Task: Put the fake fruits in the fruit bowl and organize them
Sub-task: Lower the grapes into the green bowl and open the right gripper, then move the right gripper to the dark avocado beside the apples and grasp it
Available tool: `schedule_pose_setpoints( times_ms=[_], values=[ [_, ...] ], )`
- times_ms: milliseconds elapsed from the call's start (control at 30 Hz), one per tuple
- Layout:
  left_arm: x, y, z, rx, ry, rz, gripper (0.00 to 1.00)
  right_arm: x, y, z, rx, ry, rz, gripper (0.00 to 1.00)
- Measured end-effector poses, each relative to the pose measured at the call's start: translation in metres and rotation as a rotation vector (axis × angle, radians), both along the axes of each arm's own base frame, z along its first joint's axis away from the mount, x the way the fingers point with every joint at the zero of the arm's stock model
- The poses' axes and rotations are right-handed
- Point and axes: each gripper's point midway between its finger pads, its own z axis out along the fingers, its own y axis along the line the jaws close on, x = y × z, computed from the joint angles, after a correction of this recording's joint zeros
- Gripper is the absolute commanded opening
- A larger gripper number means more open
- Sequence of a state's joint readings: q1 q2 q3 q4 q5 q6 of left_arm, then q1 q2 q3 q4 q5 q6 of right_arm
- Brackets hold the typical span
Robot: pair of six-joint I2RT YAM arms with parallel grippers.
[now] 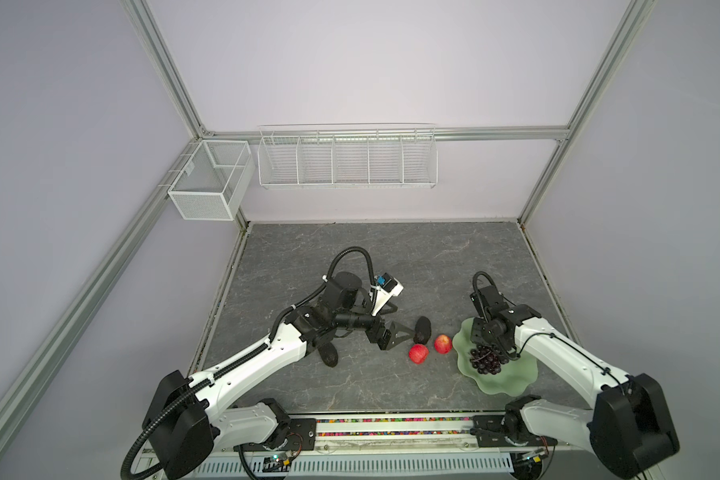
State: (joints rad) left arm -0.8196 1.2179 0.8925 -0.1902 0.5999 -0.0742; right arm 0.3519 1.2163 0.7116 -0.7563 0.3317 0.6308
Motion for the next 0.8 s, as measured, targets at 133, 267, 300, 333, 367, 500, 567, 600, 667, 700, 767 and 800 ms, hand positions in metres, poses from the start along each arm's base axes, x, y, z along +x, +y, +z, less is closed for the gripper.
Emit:
schedule_pose_setpoints(
  times_ms=[133,267,300,333,367,500,567,600,667,700,767,800],
  values=[
    [0.000,0.000,0.000,0.001,0.001,0.000,0.99,0.001,-0.003,-0.002,-0.014,0.003,-0.003,0.53],
    [0.000,0.000,0.000,0.002,0.002,0.000,0.99,0.002,-0.006,-0.001,-0.035,-0.001,-0.002,0.65],
    [0.000,0.000,0.000,0.005,0.004,0.001,0.99,0.002,-0.008,-0.001,-0.047,-0.002,0.000,0.67],
    [0.000,0.001,0.000,0.006,0.004,0.001,0.99,0.002,-0.009,0.000,-0.057,-0.001,0.000,0.69],
    [0.000,0.001,-0.001,0.010,0.006,0.003,0.99,0.001,-0.012,0.001,-0.070,-0.001,0.000,0.70],
    [0.000,0.003,-0.001,0.022,0.008,0.009,0.99,0.001,-0.017,0.014,-0.095,-0.031,0.001,0.73],
    [-0.002,0.005,-0.001,0.029,0.010,0.008,0.99,0.002,-0.017,0.023,-0.086,-0.065,0.002,0.75],
    [-0.004,0.007,-0.001,0.034,0.010,0.009,0.99,0.004,-0.016,0.030,-0.076,-0.092,0.003,0.77],
    [-0.006,0.012,0.000,0.045,0.000,0.013,0.99,0.005,-0.014,0.041,-0.058,-0.143,0.013,0.83],
    [-0.007,0.015,0.001,0.054,-0.006,0.019,0.99,0.005,-0.012,0.048,-0.046,-0.172,0.022,0.85],
    [-0.008,0.023,0.002,0.073,-0.025,0.037,0.99,0.006,-0.006,0.061,-0.024,-0.226,0.056,0.87],
    [-0.009,0.027,0.003,0.084,-0.036,0.049,0.99,0.007,-0.001,0.067,-0.011,-0.252,0.075,0.88]
  ],
)
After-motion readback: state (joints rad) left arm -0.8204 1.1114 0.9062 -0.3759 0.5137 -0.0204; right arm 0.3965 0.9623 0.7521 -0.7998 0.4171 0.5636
